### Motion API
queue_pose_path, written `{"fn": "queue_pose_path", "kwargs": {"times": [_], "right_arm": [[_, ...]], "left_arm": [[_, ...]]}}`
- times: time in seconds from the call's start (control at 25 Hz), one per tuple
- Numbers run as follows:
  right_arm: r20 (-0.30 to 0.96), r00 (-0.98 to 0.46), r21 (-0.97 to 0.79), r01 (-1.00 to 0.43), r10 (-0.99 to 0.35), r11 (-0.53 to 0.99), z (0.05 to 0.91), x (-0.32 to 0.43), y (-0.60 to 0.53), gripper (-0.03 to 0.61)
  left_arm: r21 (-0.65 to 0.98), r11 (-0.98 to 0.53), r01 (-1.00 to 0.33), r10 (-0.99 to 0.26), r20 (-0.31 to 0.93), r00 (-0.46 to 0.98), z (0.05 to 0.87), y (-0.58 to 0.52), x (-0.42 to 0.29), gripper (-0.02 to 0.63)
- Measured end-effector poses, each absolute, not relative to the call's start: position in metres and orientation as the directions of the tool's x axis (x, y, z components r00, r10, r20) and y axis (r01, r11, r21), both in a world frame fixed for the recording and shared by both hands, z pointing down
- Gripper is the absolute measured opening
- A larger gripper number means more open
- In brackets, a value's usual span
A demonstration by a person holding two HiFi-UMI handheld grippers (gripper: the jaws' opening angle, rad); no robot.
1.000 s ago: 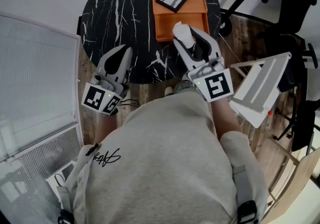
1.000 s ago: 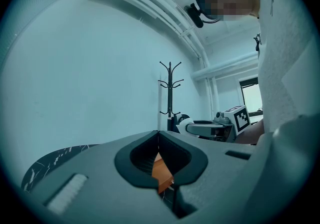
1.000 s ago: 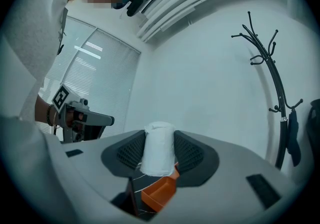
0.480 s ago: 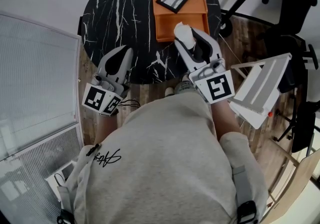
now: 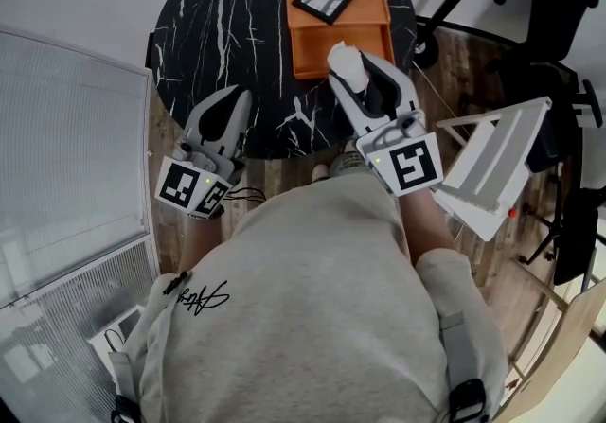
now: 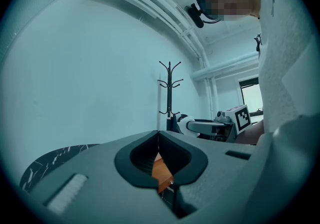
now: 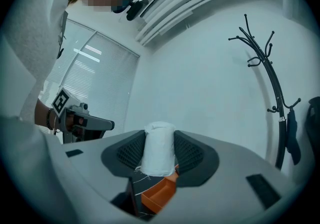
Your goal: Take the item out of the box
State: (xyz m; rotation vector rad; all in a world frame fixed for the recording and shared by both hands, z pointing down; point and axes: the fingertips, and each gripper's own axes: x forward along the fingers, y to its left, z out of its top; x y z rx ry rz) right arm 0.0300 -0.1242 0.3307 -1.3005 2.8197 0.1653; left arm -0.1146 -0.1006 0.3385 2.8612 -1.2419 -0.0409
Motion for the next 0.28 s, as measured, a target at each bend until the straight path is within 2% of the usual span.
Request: {"fn": "queue_pose_path", "kwargs": {"times": [0.28], "right_arm": [[-0.077,-0.65,0.084,-0.76,-0.756,0.645,0.3298,0.0275,-0.1244,0.181]], "left_arm": [[0.032,-0.681,-0.731,-0.732,-0.015,0.681,0.3395,-0.0999,-0.1168,0.003]]}}
